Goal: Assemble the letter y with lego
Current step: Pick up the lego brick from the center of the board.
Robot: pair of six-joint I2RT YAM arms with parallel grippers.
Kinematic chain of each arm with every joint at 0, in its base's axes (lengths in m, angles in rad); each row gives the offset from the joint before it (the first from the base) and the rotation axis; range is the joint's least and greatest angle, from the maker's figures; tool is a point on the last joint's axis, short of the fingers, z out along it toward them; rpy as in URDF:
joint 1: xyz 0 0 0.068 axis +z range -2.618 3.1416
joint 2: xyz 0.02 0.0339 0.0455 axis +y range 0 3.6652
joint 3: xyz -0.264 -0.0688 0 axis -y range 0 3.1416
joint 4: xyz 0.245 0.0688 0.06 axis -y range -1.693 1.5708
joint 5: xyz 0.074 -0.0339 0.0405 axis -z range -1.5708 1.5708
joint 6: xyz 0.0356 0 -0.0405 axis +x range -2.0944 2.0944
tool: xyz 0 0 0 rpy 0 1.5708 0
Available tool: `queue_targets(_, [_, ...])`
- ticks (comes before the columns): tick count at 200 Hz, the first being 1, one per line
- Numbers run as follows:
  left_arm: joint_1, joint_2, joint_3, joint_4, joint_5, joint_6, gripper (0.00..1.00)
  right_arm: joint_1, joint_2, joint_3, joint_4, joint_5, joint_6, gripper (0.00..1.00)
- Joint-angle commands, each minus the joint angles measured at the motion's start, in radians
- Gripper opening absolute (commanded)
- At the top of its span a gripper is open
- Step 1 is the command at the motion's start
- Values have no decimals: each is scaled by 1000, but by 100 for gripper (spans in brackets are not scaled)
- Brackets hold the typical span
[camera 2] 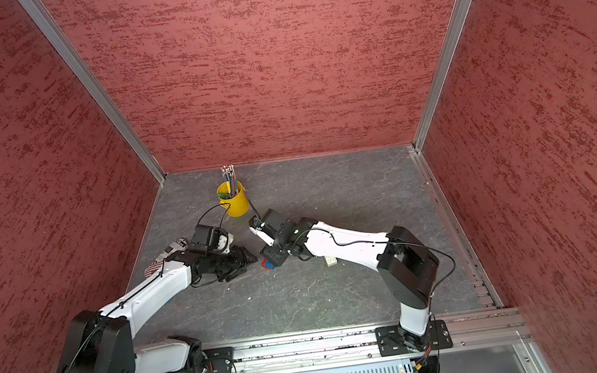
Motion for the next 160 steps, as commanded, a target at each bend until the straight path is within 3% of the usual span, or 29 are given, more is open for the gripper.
queue_targets(1, [5,15,-21,104,71,-13,62,-53,-91,-76,86,55,130,63])
queue_targets(69, [17,100,-98,339,192,-76,59,-146,-232,-224,146,73,273,58])
queue_targets(160, [42,166,-165,462,257,-77,57,-154,-203,-236,144,86,276,54])
